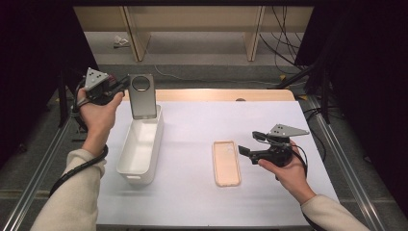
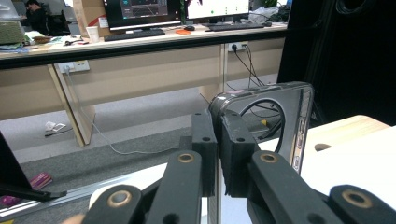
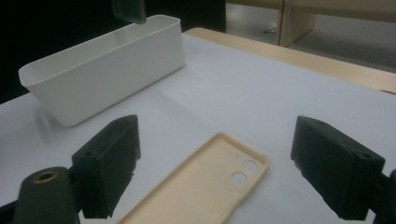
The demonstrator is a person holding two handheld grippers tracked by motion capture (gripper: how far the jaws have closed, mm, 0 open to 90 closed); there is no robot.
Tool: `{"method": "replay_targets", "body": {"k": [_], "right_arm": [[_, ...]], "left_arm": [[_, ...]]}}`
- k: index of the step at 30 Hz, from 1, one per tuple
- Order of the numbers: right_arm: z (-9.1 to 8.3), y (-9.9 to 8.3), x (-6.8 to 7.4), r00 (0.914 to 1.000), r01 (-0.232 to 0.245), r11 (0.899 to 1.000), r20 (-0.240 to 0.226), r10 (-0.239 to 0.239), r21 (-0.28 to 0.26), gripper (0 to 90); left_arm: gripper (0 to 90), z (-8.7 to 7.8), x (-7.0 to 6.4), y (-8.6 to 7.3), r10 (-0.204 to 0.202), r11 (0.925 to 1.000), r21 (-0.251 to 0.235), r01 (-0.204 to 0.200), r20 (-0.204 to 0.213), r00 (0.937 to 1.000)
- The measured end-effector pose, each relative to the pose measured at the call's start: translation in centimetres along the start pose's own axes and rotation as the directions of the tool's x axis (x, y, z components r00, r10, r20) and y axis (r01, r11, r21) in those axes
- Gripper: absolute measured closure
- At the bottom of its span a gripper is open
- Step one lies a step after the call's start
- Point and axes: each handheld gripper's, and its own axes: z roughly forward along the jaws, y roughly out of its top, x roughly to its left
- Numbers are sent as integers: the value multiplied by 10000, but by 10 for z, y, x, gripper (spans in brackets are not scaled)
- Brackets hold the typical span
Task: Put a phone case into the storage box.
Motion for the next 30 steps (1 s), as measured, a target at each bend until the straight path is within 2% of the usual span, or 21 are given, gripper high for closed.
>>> {"method": "replay_targets", "body": {"k": [11,30], "right_arm": [[0,0,0,10000,-47,10000,-33,47,-32,166],[1,-1,0,9999,-94,9999,-78,94,-52,166]], "left_arm": [[849,8,5,-6,33,9997,250,-31,-81,10000],[849,19,5,-7,66,9994,351,-62,-126,9999]]}}
